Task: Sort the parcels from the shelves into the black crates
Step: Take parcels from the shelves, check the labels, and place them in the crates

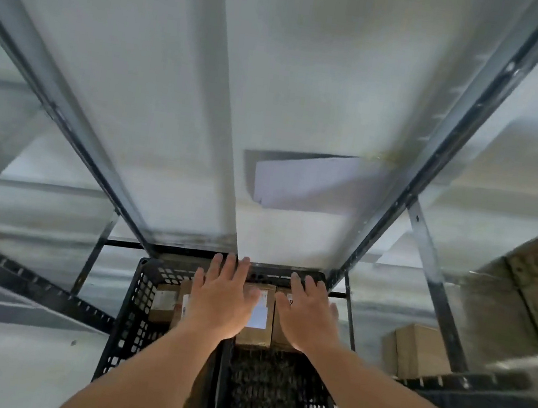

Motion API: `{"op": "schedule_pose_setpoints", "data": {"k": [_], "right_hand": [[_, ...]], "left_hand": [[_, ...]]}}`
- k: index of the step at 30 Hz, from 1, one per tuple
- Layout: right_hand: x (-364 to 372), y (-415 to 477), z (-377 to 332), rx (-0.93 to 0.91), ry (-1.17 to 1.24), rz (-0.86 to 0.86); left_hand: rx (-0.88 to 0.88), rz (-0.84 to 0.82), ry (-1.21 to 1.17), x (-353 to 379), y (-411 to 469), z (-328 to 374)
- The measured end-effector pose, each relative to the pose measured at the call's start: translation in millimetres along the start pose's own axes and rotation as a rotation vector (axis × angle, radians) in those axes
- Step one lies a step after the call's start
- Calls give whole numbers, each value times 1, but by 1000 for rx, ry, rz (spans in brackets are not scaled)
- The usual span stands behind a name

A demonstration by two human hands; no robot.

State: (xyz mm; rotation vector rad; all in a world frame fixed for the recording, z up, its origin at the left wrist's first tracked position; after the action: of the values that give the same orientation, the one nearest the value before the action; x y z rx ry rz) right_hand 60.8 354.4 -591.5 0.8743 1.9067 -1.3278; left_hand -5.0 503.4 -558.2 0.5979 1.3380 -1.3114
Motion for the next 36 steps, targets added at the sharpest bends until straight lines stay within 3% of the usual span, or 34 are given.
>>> {"op": "schedule_pose_setpoints", "data": {"k": [5,12,18,23,29,36], "right_hand": [[-58,-62,-27,-63,-156,177],[-127,-178,-44,-33,-179,392],[-198,-276,-13,-82,-173,613],[-250,-346,59,-85,-204,823],[-292,-423,179,137,-244,990],[-335,-539,338,349,-206,1125]], "left_hand": [[106,131,170,-74,-42,3],[267,260,190,-151,-111,41],[761,609,100,-225,-182,151],[1022,708,93,-249,-231,251],[1277,733,74,-236,-289,375],[1321,776,17,-215,-356,533]]}}
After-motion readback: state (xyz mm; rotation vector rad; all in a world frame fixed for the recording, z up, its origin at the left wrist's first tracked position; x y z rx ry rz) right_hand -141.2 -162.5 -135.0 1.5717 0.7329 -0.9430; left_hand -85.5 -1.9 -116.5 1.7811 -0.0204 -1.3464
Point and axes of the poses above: each hand's wrist, its own y-axis towards the middle knuckle, its own x-axis out of the palm, z = x × y, the point moved 10 cm from there along y, towards the middle knuckle, and after that the axes turned 7 degrees about x, right-handed, at the moved point
